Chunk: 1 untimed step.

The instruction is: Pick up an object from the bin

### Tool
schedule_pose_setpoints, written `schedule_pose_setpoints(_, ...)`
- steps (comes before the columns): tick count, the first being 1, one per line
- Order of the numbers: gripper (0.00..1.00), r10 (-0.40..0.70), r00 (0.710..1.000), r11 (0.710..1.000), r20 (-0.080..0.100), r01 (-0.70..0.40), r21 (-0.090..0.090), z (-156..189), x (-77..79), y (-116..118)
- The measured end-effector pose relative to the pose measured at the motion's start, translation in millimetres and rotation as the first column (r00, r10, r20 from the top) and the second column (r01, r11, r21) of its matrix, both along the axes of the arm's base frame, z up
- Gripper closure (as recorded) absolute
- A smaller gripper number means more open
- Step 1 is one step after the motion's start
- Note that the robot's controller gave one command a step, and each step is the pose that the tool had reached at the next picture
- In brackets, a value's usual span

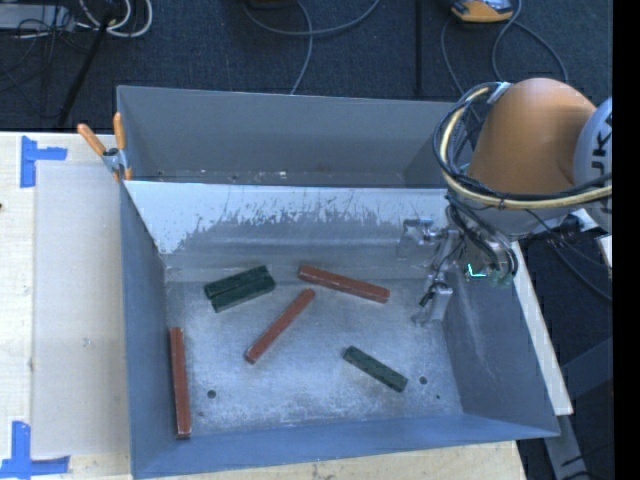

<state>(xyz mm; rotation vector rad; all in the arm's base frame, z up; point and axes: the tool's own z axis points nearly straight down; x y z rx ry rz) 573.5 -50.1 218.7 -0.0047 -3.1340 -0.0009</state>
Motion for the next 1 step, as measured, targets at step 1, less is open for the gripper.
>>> schedule_pose_setpoints(1,0.00,-0.075,0.997,0.997,0.001,0.075,0.002,-116.1,23.6,85.9)
